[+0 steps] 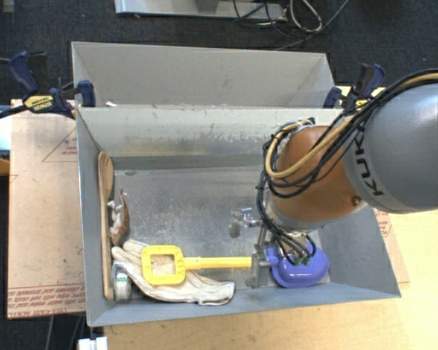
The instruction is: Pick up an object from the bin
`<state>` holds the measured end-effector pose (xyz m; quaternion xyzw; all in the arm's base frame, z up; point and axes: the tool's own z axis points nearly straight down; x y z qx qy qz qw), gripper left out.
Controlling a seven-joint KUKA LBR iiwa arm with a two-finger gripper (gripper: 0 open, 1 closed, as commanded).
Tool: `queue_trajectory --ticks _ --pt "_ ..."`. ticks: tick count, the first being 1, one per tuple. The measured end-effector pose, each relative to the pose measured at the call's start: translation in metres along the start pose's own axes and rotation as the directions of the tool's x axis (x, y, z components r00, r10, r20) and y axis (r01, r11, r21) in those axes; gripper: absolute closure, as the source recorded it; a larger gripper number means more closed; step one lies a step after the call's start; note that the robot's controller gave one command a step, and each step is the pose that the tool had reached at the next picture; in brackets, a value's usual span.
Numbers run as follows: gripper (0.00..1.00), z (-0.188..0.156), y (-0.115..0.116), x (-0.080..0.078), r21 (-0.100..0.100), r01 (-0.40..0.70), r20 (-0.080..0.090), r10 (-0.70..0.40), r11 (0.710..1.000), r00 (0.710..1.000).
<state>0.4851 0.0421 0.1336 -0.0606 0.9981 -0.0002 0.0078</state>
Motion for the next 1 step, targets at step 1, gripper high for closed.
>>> queue_trajectory --ticks 1 --pt "0.0 0.0348 0.0508 -0.032 -0.004 -0.066 -0.014 0.065 0.998 0.998"
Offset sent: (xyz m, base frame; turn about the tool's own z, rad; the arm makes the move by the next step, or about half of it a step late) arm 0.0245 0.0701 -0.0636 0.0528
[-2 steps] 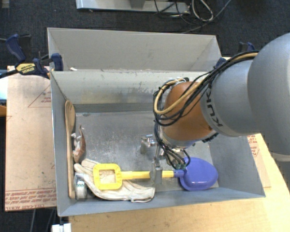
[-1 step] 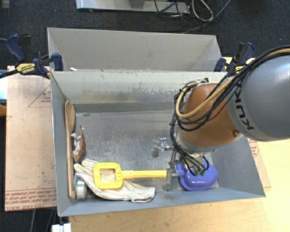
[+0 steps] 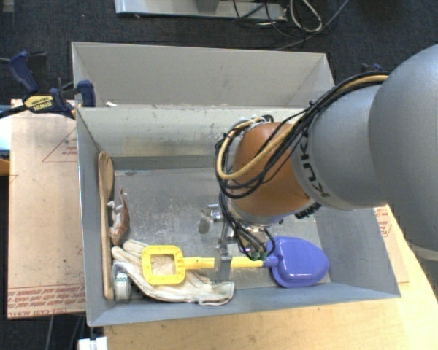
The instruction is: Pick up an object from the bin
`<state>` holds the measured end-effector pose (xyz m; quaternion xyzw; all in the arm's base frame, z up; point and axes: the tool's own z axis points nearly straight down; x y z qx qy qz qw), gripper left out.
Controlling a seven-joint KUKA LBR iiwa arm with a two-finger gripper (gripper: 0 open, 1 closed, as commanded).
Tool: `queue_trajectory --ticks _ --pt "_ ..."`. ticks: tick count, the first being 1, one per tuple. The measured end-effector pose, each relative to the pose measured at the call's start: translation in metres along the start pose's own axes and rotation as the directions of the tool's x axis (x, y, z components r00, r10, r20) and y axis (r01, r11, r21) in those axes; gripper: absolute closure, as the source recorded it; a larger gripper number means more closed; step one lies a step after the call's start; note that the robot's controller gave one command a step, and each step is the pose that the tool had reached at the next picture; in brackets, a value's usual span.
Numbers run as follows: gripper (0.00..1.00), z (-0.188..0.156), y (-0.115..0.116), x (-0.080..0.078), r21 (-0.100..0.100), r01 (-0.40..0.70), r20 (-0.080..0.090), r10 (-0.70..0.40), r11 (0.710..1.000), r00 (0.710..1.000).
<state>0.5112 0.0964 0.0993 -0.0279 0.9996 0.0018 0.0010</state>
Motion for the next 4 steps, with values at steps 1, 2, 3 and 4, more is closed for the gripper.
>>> queue_trajectory --ticks 1,2,3,4 --pt "0.0 0.03 0.016 0.001 0.004 0.015 0.012 -0.016 1.0 1.0" --pt "1.0 0.029 0.023 0.0 0.003 -0.044 0.002 0.044 0.999 0.999" --pt "1.0 0.029 0.023 0.0 0.003 -0.044 0.002 0.044 0.999 0.999" --pt "1.0 0.008 0.023 0.001 0.003 -0.044 -0.001 0.044 0.999 0.999"
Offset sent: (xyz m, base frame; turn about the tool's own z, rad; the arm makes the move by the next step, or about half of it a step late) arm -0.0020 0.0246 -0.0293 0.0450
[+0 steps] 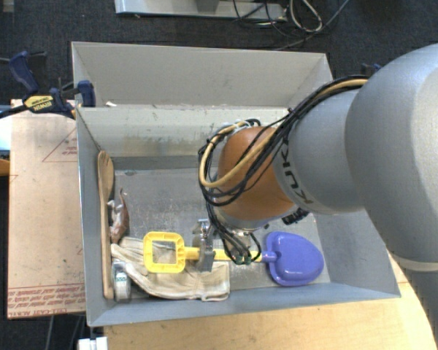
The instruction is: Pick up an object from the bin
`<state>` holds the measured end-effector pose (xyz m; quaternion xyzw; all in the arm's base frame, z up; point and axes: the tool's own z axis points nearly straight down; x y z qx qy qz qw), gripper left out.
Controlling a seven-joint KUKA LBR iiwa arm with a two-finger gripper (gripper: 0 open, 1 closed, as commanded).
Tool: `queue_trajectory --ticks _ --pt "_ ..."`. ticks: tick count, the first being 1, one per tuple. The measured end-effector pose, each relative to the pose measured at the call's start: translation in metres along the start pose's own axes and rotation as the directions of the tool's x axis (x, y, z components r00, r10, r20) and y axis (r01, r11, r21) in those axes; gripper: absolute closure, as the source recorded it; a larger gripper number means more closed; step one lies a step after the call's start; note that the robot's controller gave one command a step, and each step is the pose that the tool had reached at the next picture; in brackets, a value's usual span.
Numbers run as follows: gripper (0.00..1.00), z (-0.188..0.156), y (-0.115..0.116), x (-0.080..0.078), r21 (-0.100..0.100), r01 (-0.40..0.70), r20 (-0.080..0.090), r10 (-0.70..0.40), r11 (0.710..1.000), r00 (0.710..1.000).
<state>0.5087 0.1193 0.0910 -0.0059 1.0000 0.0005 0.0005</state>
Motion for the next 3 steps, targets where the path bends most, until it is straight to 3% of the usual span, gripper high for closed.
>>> queue_trajectory --ticks 1,2,3 --pt "1.0 -0.014 0.001 -0.001 -0.002 0.001 0.003 -0.001 1.0 1.0" --pt "1.0 -0.033 0.0 0.002 0.0 0.001 -0.009 -0.001 1.0 1.0" --pt "1.0 -0.077 0.001 0.0 -0.002 0.002 0.001 -0.002 1.0 1.0"
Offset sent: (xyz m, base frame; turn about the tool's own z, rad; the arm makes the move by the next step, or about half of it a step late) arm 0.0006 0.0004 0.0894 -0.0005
